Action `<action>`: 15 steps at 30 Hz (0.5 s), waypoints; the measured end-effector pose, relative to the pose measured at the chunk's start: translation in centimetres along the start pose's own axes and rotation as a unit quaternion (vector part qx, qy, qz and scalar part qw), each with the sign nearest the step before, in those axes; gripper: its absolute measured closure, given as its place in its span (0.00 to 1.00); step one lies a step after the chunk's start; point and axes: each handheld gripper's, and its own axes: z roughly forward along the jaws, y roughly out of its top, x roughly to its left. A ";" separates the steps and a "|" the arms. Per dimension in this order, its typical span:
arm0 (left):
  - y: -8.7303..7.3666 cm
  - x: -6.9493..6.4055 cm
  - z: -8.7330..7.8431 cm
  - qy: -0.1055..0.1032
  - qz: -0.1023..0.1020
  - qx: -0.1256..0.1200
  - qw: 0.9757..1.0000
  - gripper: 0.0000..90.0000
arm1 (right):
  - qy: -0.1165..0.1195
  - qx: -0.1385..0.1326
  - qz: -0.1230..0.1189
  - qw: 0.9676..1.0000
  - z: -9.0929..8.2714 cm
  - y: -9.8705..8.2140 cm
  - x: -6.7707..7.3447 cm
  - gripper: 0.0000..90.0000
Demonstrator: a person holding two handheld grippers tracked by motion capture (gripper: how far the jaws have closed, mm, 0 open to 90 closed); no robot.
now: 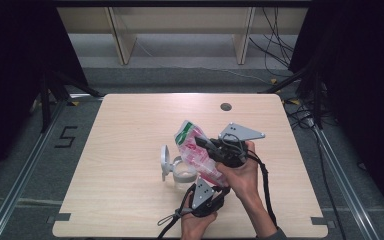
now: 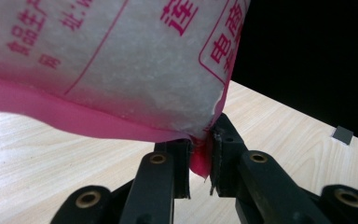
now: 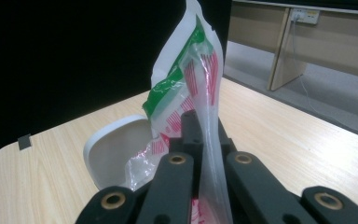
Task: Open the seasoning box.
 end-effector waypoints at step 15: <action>0.4 -0.2 0.8 -0.006 0.003 0.001 1.000 0.88 | -0.009 0.017 -0.003 1.000 0.8 -0.2 -0.3 1.00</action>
